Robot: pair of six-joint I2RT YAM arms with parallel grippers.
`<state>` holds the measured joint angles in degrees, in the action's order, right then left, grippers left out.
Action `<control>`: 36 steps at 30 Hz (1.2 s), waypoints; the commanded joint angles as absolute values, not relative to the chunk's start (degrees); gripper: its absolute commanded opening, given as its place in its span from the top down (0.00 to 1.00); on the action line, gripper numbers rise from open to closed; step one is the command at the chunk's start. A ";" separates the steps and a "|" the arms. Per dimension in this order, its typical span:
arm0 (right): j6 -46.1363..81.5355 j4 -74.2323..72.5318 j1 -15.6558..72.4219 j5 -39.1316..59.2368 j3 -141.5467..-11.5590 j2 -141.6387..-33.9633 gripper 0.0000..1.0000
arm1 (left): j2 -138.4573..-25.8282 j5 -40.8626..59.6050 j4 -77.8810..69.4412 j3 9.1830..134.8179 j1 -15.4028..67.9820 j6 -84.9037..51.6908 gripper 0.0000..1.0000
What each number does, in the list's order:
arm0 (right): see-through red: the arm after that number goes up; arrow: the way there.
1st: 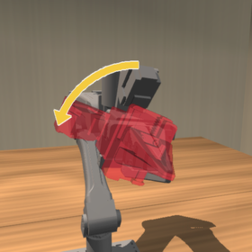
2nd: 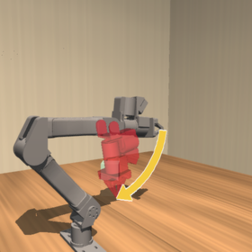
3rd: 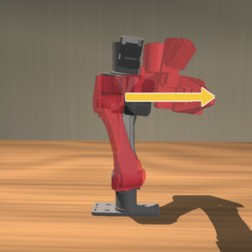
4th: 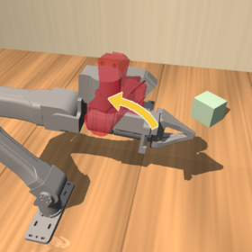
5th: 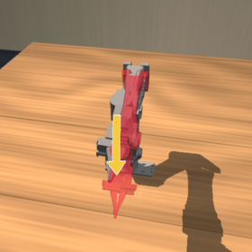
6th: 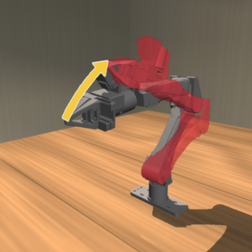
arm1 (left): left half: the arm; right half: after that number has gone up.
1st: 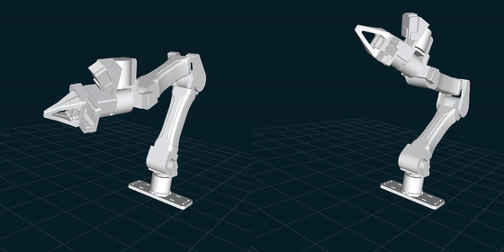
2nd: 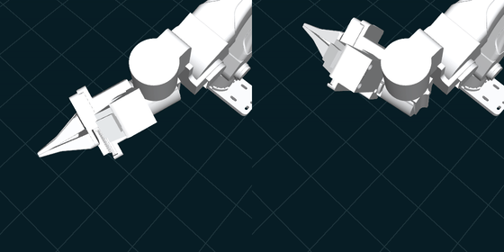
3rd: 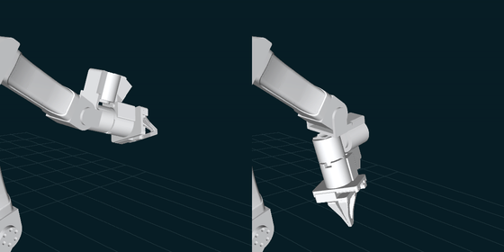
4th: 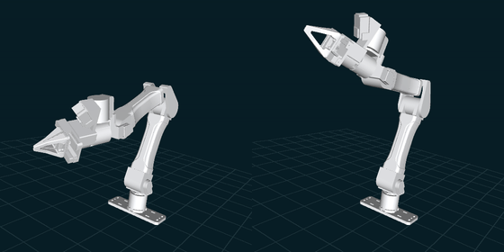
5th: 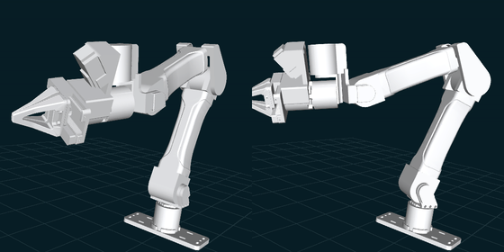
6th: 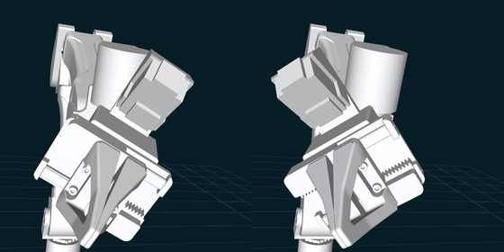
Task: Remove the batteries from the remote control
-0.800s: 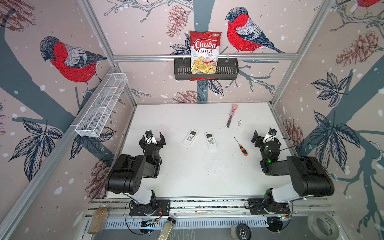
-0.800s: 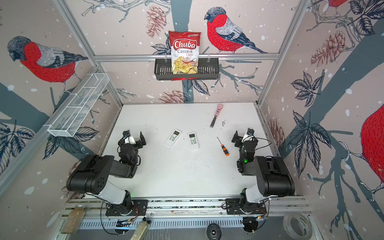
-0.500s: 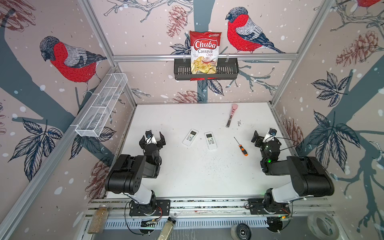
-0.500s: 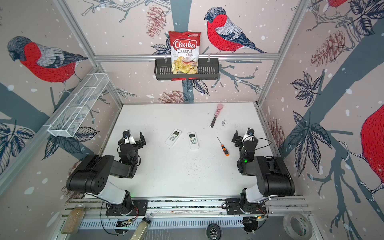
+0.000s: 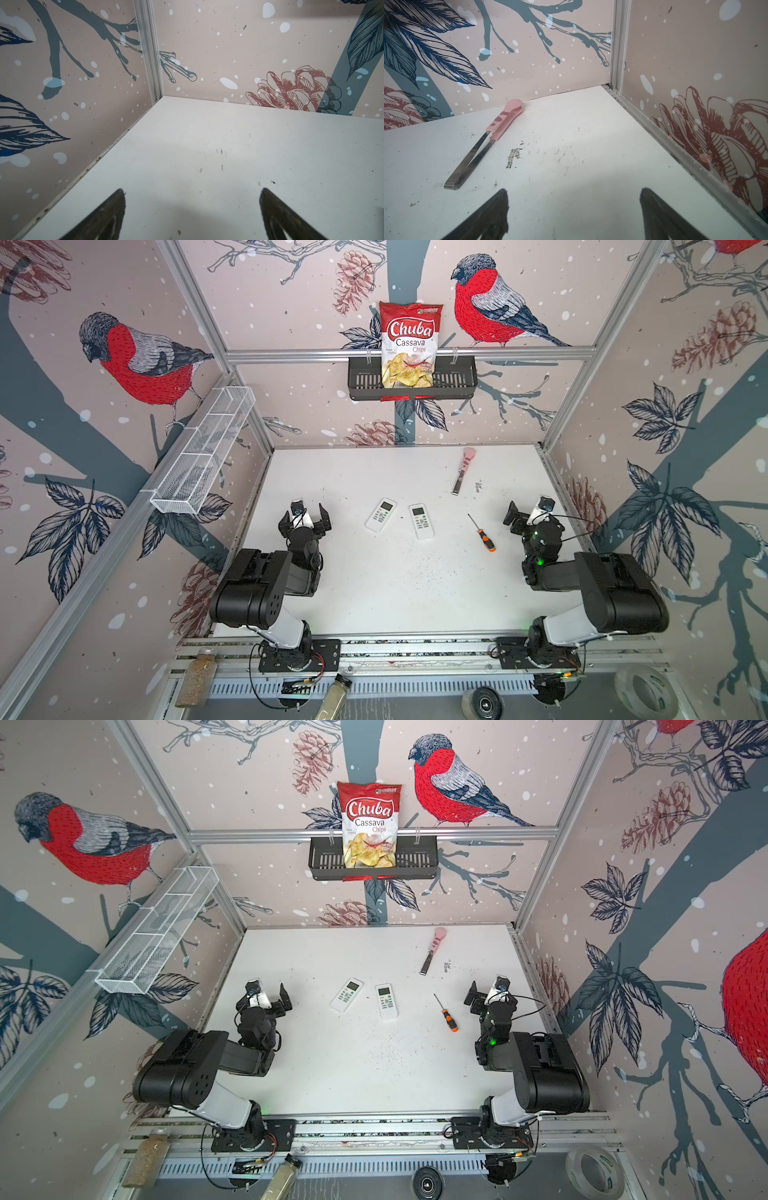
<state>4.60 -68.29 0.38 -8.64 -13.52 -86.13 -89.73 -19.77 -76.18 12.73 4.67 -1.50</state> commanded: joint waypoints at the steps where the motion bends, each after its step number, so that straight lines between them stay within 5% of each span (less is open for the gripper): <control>1: 4.92 -68.38 0.52 -8.69 -13.53 -85.91 0.01 | -89.72 -20.40 -77.00 12.61 4.66 -1.12 0.01; 14: 4.50 -68.62 1.64 -11.76 -13.98 -85.11 0.01 | -88.50 -21.73 -76.18 12.61 4.62 -1.67 0.01; 21: 10.72 -38.73 1.58 -17.18 -25.14 -75.84 0.06 | -78.74 -24.42 -48.09 23.78 6.59 0.16 0.01; 25: 16.91 -21.08 2.12 -14.62 -34.91 -73.96 0.10 | -75.36 -17.57 -27.85 34.72 6.39 -2.36 0.01; 36: 18.38 -6.09 11.45 -11.23 -39.23 -67.53 0.01 | -80.77 -2.49 2.19 55.77 21.28 4.98 0.01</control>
